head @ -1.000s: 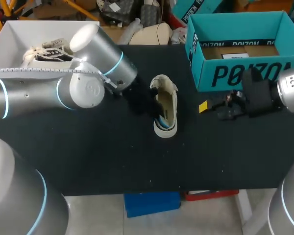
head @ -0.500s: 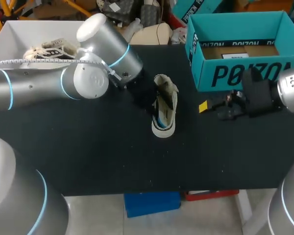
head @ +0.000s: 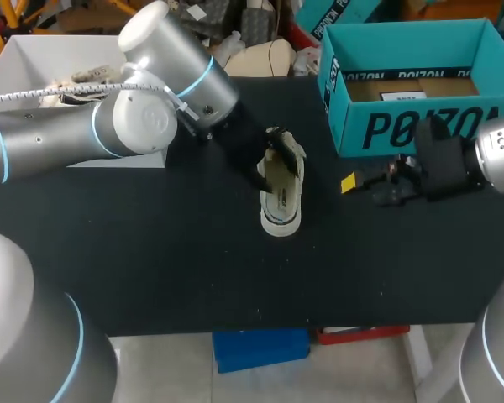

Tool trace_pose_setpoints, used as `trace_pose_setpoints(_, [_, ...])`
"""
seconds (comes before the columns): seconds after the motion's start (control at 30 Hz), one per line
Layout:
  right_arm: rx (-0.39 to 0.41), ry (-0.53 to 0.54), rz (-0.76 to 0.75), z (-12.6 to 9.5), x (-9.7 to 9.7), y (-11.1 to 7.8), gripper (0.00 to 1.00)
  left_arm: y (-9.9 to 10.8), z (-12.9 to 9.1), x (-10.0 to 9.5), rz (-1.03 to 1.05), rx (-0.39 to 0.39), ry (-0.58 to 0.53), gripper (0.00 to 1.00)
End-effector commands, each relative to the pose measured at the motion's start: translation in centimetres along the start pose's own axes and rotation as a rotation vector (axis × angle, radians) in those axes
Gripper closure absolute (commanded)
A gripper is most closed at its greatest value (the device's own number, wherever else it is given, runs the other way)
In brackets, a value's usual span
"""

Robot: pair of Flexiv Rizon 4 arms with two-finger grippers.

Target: Take the shoe out of the shoebox, open the shoe tongue, remove and reinsert the insole, then place the shoe into the shoebox

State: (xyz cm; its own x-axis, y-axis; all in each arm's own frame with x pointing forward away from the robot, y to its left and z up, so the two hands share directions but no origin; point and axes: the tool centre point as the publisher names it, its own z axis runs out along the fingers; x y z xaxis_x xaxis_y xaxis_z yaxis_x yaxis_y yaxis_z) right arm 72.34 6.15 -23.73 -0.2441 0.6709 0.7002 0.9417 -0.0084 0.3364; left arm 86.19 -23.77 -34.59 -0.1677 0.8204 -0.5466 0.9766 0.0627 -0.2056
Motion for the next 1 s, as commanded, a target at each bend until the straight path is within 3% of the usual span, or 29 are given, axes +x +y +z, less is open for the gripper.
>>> trace_pose_setpoints(0.03, [0.002, -0.003, 0.001, 0.0, 0.1, 0.0, 0.00, -0.4, -0.6, 0.1, 0.033, -0.050, 0.199, 1.00])
trace_pose_setpoints(0.27, [0.002, -0.003, 0.001, 0.0, 0.1, 0.0, 0.00, 0.1, 0.7, 2.0, 0.101, -0.104, 0.317, 1.00])
trace_pose_setpoints(0.63, [0.002, -0.003, 0.001, 0.0, 0.1, 0.0, 0.00, 0.5, 3.0, 3.3, 0.123, -0.088, 0.352, 1.00])
trace_pose_setpoints(1.0, [0.002, -0.003, 0.001, 0.0, 0.1, 0.0, 0.00, 0.1, 5.8, 4.9, 0.160, -0.023, 0.427, 1.00])
